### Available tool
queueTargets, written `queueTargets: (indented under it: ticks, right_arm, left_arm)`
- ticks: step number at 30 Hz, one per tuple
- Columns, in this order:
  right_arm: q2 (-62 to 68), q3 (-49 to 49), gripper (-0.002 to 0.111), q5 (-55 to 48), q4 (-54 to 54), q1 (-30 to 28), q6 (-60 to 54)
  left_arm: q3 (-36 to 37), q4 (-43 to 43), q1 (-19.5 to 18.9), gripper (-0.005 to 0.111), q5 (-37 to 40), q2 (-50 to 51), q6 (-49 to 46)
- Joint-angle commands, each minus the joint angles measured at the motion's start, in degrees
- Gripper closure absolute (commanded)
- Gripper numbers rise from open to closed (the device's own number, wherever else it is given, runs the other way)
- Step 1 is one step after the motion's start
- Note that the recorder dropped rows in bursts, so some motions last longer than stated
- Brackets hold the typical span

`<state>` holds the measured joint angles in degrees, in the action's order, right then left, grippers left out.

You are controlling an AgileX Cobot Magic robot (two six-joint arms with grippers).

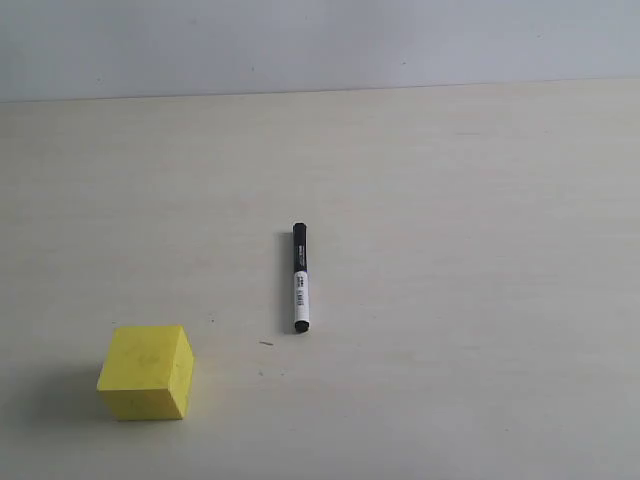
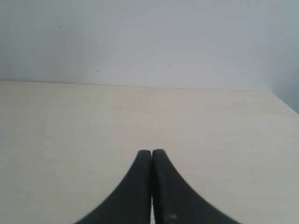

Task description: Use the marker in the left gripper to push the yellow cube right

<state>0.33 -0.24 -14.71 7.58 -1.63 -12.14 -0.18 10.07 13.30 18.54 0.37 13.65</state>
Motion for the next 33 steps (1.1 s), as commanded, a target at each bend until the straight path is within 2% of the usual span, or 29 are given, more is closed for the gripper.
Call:
queueTargets:
  ticks: [1, 16, 20, 22, 26, 29, 31, 32, 33]
  right_arm:
    - [-0.3, 0.2, 0.108, 0.8, 0.0, -0.3, -0.1]
    - [-0.3, 0.2, 0.108, 0.8, 0.0, -0.3, -0.1]
    - [-0.3, 0.2, 0.108, 0.8, 0.0, -0.3, -0.1]
    - [-0.3, 0.2, 0.108, 0.8, 0.0, -0.3, -0.1]
    - [-0.3, 0.2, 0.108, 0.8, 0.0, -0.3, -0.1]
    - [-0.3, 0.2, 0.108, 0.8, 0.0, -0.3, -0.1]
    - [-0.3, 0.2, 0.108, 0.8, 0.0, -0.3, -0.1]
    - [-0.3, 0.2, 0.108, 0.8, 0.0, -0.3, -0.1]
    - [-0.3, 0.2, 0.108, 0.8, 0.0, -0.3, -0.1]
  left_arm:
    - [0.2, -0.1, -0.2, 0.107, -0.1, -0.4, 0.0]
    - [0.2, 1.0, -0.2, 0.107, -1.5, -0.4, -1.5]
    - [0.2, -2.8, -0.2, 0.107, -11.9, -0.4, 2.0]
    - [0.2, -6.6, -0.2, 0.107, -17.6, -0.4, 11.1]
    - [0.2, -6.6, -0.2, 0.107, -20.4, -0.4, 21.0]
    - [0.2, -6.6, -0.2, 0.107, -25.7, -0.4, 27.1]
    - [0.2, -6.6, -0.2, 0.107, -32.9, -0.4, 32.6]
    - [0.2, -6.6, -0.2, 0.107, -41.2, -0.4, 37.3]
    - [0.2, -6.6, -0.2, 0.107, -45.3, -0.4, 39.1]
